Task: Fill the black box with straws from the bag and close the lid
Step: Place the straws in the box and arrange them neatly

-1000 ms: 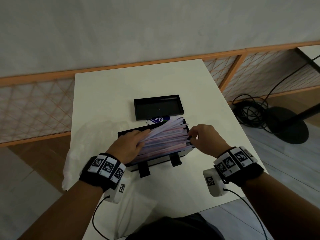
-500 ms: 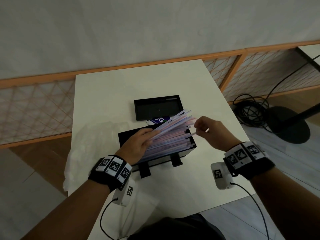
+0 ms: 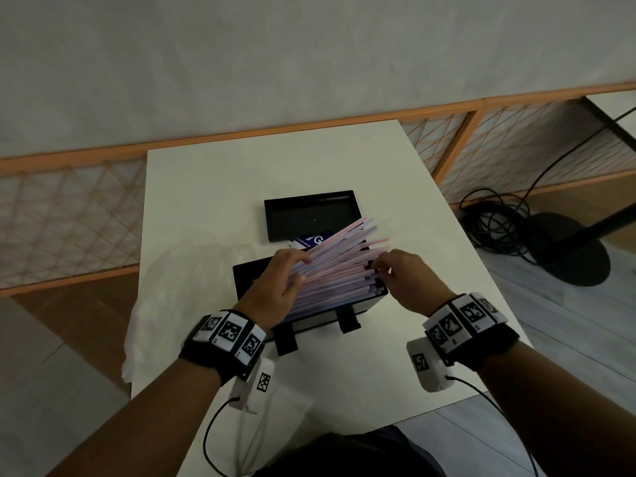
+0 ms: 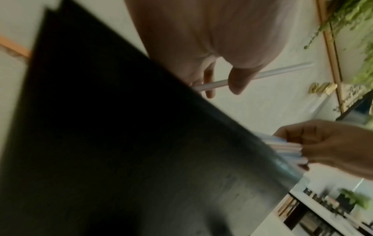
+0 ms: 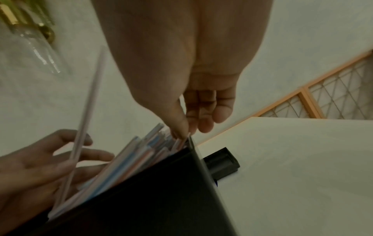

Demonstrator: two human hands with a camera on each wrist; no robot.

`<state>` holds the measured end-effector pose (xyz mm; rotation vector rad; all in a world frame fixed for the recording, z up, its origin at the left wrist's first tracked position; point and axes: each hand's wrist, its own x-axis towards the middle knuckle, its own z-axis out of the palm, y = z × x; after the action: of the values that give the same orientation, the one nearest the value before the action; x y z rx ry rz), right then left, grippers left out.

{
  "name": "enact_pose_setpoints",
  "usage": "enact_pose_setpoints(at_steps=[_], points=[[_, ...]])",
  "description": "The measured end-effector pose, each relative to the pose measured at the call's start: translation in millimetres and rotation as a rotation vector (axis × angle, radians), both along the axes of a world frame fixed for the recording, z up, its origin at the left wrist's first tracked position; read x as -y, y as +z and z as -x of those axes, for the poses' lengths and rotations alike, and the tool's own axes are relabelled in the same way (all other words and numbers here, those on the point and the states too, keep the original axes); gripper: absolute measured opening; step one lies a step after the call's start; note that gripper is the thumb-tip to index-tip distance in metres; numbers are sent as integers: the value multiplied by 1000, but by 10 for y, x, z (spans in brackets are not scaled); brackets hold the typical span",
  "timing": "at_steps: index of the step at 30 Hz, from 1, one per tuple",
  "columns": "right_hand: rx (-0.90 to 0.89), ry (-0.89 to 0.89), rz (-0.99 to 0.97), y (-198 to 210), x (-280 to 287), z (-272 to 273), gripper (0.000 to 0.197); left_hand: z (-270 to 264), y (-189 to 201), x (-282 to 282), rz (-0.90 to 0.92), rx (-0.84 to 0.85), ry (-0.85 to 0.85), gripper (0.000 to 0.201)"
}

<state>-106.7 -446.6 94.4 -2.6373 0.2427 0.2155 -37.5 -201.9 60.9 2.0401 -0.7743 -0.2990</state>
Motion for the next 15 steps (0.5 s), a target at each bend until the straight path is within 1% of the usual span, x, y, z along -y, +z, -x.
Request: enact_pose_setpoints(at_steps=[1, 2, 3, 5, 6, 7, 8, 9, 10, 11, 12, 13, 15], points=[[23, -24, 35, 15, -7, 11, 20, 5, -30, -15, -54, -15, 5, 24], [104, -58, 58, 58, -14, 14, 23, 6, -65, -33, -95, -13, 14, 24], [230, -104, 56, 122, -31, 18, 27, 8, -94, -54, -124, -2, 26, 25], [530, -156, -23, 295, -144, 9, 36, 3, -106, -60, -158, 16, 40, 27], [618, -120, -59, 375, -229, -3, 40, -6, -102, -52, -177, 25, 40, 29], [635, -37, -50, 430, -320, -17, 45, -13, -97, -41, -207, 36, 37, 30], [580, 74, -5, 450, -399, -40, 49, -20, -86, -29, -244, 47, 34, 32], [455, 183, 70, 429, -461, -72, 53, -26, -62, -20, -275, 55, 33, 33], [291, 269, 162, 373, -500, -105, 56, -27, -31, -17, -294, 59, 33, 35], [130, 323, 249, 293, -516, -134, 60, -25, 0, -21, -302, 59, 35, 36], [7, 351, 313, 201, -515, -162, 66, -23, 33, -26, -302, 54, 39, 38], [-68, 367, 338, 124, -515, -179, 70, -19, 65, -39, -302, 43, 49, 39], [-105, 380, 286, 9, -518, -195, 74, -17, 108, -81, -322, 11, 73, 44]])
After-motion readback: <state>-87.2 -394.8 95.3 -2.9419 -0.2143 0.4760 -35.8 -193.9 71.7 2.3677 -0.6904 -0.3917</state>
